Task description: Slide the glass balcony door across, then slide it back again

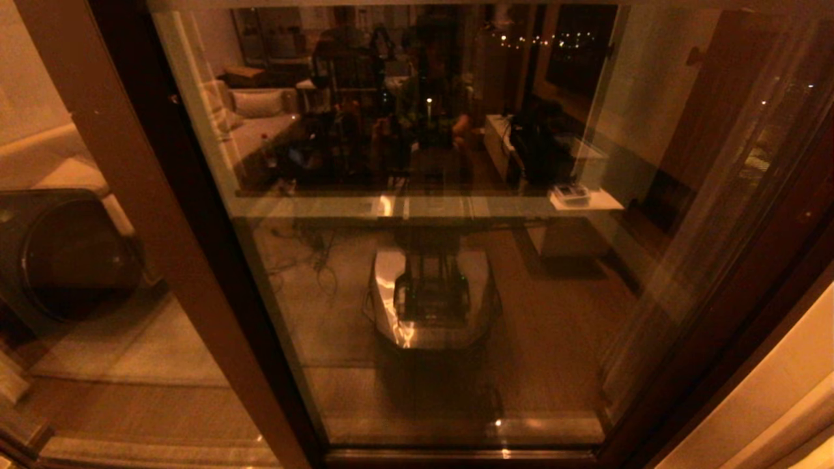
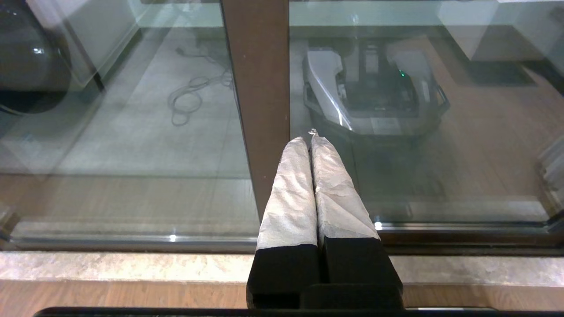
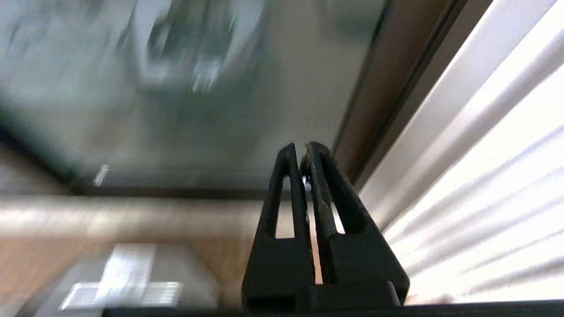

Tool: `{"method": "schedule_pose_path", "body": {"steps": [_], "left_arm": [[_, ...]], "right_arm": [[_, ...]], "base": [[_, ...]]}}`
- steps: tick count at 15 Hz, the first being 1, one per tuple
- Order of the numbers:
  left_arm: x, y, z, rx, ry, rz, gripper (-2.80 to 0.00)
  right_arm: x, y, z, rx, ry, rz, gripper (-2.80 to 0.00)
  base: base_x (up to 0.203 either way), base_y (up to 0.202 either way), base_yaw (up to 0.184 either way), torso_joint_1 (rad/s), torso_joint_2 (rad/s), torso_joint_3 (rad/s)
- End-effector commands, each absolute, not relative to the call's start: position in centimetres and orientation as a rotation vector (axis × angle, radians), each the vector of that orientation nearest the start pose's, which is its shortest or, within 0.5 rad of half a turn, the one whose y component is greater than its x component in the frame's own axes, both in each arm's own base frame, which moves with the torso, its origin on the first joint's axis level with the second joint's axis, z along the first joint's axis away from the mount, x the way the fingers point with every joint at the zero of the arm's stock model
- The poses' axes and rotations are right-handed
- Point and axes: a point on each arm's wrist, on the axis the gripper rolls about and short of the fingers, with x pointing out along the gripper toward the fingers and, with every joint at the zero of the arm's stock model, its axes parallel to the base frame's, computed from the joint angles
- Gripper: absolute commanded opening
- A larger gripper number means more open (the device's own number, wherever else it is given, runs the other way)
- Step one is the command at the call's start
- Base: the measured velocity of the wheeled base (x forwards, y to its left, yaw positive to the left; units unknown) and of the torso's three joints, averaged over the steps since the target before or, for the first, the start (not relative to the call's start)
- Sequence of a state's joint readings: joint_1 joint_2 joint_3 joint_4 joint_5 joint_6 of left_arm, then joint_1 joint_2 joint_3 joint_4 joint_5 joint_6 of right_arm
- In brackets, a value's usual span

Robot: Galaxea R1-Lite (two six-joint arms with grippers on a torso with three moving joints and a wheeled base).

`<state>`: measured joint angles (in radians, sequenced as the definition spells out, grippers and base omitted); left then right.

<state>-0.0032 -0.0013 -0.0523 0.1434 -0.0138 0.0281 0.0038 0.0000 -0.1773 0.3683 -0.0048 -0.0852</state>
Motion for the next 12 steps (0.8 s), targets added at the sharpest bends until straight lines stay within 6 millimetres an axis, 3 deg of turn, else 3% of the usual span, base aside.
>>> {"method": "schedule_pose_path", "body": {"steps": [1,12], "left_arm": [[-2.76,-0.02,7.5,0.029,0.089,-0.018,-2.8],[-2.75,-0.02,7.5,0.029,0.09,-0.018,-2.8]], "right_arm": [[-2.89,-0.02,7.75,-0.109,0.095,0.008,-2.8],[-2.57,0.0,7.56,-0.035,0.058,0.012,-2.8]], "base": [[0.0,0.0,0.0,0.0,0.0,0.0],[0.0,0.0,0.0,0.0,0.0,0.0]]}}
